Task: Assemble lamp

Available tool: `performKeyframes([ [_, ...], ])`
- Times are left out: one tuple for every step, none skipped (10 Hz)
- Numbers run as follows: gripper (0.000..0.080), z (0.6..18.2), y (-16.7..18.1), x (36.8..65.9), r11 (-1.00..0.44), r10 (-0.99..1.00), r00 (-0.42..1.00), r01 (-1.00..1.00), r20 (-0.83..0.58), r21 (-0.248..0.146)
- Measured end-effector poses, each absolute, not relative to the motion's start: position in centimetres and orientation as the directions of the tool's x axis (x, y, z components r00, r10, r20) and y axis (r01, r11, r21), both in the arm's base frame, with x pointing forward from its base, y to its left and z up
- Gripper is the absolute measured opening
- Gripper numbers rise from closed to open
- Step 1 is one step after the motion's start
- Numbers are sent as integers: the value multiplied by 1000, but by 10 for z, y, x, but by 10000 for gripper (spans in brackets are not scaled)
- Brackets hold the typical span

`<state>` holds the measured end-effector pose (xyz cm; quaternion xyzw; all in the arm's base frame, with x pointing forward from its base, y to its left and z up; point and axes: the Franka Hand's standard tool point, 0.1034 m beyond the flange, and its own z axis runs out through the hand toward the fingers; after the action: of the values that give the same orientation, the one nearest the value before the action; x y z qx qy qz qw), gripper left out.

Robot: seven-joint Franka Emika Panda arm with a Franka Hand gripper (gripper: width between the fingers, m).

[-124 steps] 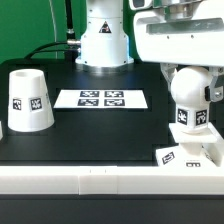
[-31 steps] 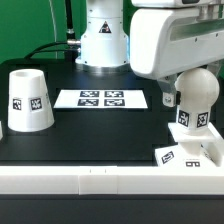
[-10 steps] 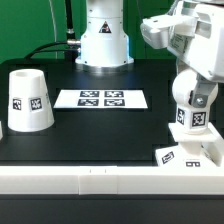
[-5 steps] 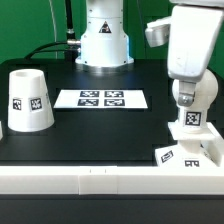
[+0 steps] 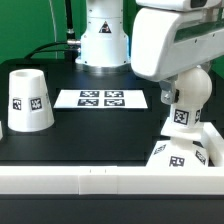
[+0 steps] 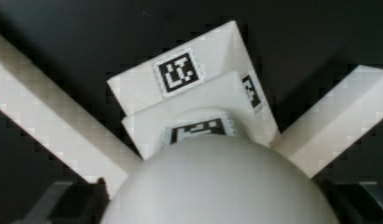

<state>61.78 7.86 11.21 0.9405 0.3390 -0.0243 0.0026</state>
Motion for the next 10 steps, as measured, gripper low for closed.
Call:
performKeyframes([
  [577, 112, 79, 618, -808, 589, 806, 590, -48, -9],
  [669, 111, 79, 617, -826, 564, 824, 564, -50, -8],
  [690, 111, 79, 617, -824, 567, 822, 567, -51, -8],
  [690, 111, 79, 615, -824, 566, 823, 567, -52, -9],
  [698, 115, 79, 606, -823, 568, 821, 568, -57, -12],
  [699, 121, 75, 594, -818, 574, 816, 575, -67, -15],
  [699, 129, 63, 581, -801, 598, 798, 598, -74, -19],
  [699, 134, 46, 568, -787, 616, 783, 617, -83, -24],
  [699, 134, 26, 558, -780, 625, 775, 625, -94, -31],
  [699, 134, 17, 558, -784, 620, 779, 620, -95, -31],
])
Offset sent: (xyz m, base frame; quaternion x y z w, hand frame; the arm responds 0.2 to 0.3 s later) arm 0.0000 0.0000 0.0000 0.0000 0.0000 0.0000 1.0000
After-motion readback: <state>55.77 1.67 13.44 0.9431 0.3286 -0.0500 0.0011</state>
